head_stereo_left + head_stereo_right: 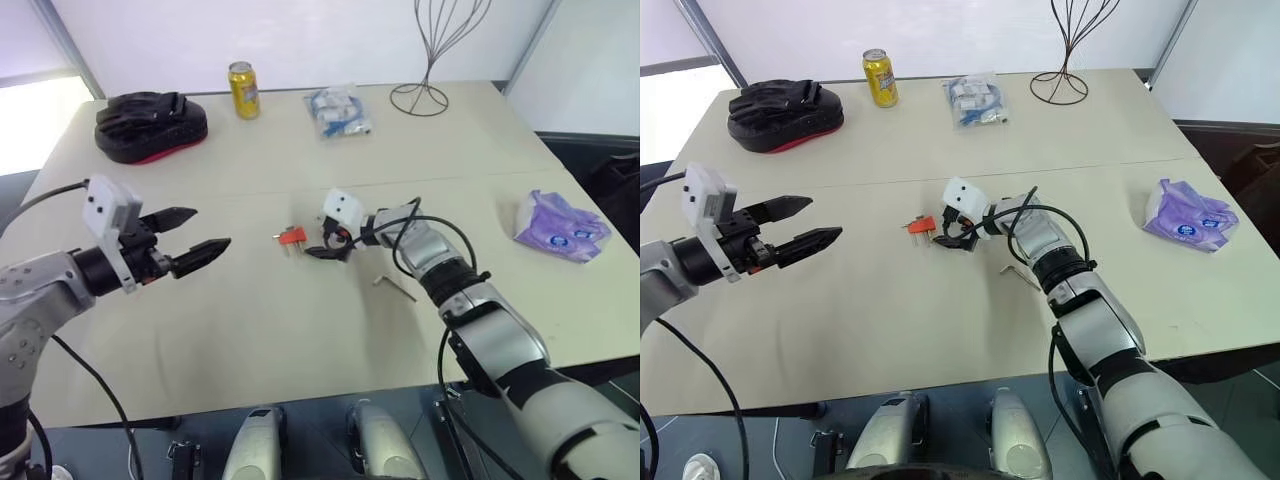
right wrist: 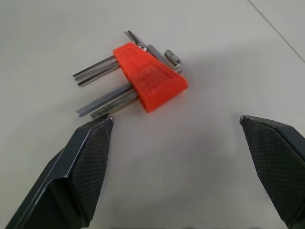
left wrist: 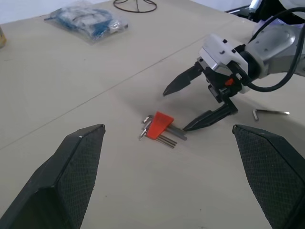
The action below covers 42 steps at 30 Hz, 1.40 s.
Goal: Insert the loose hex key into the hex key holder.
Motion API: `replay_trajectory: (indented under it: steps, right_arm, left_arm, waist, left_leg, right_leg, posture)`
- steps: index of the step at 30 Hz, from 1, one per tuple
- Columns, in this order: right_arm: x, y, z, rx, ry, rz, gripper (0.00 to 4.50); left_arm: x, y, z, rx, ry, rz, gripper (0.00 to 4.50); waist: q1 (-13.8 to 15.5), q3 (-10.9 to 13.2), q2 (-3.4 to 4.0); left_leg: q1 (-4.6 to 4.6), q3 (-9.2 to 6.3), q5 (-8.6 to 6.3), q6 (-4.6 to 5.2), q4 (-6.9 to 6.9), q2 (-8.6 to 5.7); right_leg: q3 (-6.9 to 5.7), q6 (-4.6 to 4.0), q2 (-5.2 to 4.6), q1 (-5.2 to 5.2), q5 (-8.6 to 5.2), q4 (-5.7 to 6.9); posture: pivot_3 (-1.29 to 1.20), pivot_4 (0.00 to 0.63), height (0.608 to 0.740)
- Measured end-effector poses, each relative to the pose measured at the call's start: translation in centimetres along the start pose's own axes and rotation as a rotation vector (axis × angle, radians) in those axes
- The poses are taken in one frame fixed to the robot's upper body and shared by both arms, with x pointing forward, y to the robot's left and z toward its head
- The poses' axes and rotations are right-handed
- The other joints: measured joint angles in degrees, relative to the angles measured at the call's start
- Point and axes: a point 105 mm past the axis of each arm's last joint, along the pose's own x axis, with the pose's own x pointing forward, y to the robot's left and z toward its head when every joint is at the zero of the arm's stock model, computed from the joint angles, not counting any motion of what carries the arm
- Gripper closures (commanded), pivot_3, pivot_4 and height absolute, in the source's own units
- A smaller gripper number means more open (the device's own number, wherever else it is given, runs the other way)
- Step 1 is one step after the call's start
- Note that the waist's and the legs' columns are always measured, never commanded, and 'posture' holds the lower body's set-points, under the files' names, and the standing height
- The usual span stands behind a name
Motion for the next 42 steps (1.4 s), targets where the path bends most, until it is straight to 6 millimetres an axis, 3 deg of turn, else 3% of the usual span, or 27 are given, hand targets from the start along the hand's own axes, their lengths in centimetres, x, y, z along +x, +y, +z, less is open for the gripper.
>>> replay_trajectory:
  steps: [10,25,40,42]
  right_arm:
    - [0.3,-0.7,0.0,0.001,-0.018,-0.057,0.09]
    - [2.7,3.1,1.7,0.004,-0.079,0.033,0.09]
    - [2.3,2.8,1.2,0.024,-0.052,-0.003,0.09]
    - [2.3,2.9,1.1,0.034,-0.051,-0.009,0.62]
  left_arm:
    - [0.1,-0.1,-0.1,0.002,0.005,-0.003,0.0]
    - [0.1,-0.2,-0.2,0.002,0.005,0.005,0.0]
    - [0.3,-0.4,-0.2,0.004,0.0,0.006,0.0]
    - [0.4,-0.4,-0.1,0.008,-0.003,0.004,0.0]
  waist:
    - [-0.06,0.0,0.0]
    - [-0.1,0.0,0.0]
    - [0.13,-0.01,-0.01]
    - [0.14,-0.01,-0.01]
  left_leg:
    - [0.02,0.01,0.01,-0.01,0.0,0.0]
    - [0.04,-0.01,0.0,-0.02,-0.02,0.02]
    - [0.07,-0.02,0.01,-0.02,0.01,-0.01]
    - [0.09,-0.02,0.01,-0.03,0.01,-0.01]
  right_leg:
    - [0.01,0.0,0.01,0.0,0.0,0.02]
    - [0.01,0.0,0.01,0.0,0.0,0.05]
    - [0.0,-0.01,-0.02,0.05,0.0,0.04]
    - [0.0,-0.01,-0.02,0.07,0.0,0.05]
  posture:
    - [0.0,0.15,0.74]
    - [0.0,0.15,0.74]
    - [0.0,0.15,0.74]
    - [0.0,0.15,0.74]
